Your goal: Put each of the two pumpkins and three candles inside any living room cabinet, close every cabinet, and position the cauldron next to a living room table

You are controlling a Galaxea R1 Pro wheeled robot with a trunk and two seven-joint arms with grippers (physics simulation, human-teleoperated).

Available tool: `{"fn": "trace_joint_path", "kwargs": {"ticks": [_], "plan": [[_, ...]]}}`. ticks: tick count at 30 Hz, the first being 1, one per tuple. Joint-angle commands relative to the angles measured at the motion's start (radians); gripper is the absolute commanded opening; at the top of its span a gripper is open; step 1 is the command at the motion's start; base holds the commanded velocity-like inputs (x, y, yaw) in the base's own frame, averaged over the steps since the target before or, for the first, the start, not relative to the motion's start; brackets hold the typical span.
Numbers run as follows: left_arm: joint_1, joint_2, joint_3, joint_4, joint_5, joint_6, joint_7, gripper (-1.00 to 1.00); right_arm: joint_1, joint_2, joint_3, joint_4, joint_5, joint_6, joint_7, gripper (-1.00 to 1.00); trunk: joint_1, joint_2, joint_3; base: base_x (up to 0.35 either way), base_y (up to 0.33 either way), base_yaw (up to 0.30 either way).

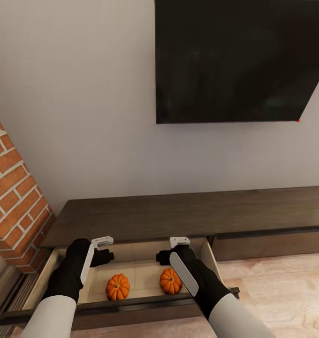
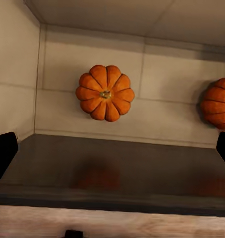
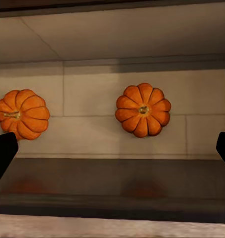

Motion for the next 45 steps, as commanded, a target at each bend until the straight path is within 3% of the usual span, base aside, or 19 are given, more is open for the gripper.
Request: {"fn": "trace_joint_path", "kwargs": {"ticks": [1,14,34,45], "plan": [[0.0,0.0,0.0,0.0,0.0,0.0,0.0,1.0,0.0,0.0,0.0,0.0,0.0,0.0,0.0,1.0,-0.004,0.007,0.003,-0.164,0.0,0.0],[0.0,-0.003,0.0,0.0,-0.001,0.0,0.0,1.0,0.0,0.0,0.0,0.002,-0.002,-0.004,0.0,1.0,-0.054,0.098,0.044,-0.261,0.0,0.0],[0.0,-0.005,-0.002,0.0,-0.001,0.0,0.001,1.0,0.0,0.0,0.001,0.003,-0.002,-0.005,0.0,1.0,-0.054,0.098,0.044,-0.331,0.0,0.0],[0.0,-0.006,-0.003,0.001,-0.002,-0.002,0.001,1.0,0.0,0.0,0.001,0.006,-0.002,-0.007,0.0,1.0,-0.012,0.021,0.009,-0.297,0.0,0.0]]}}
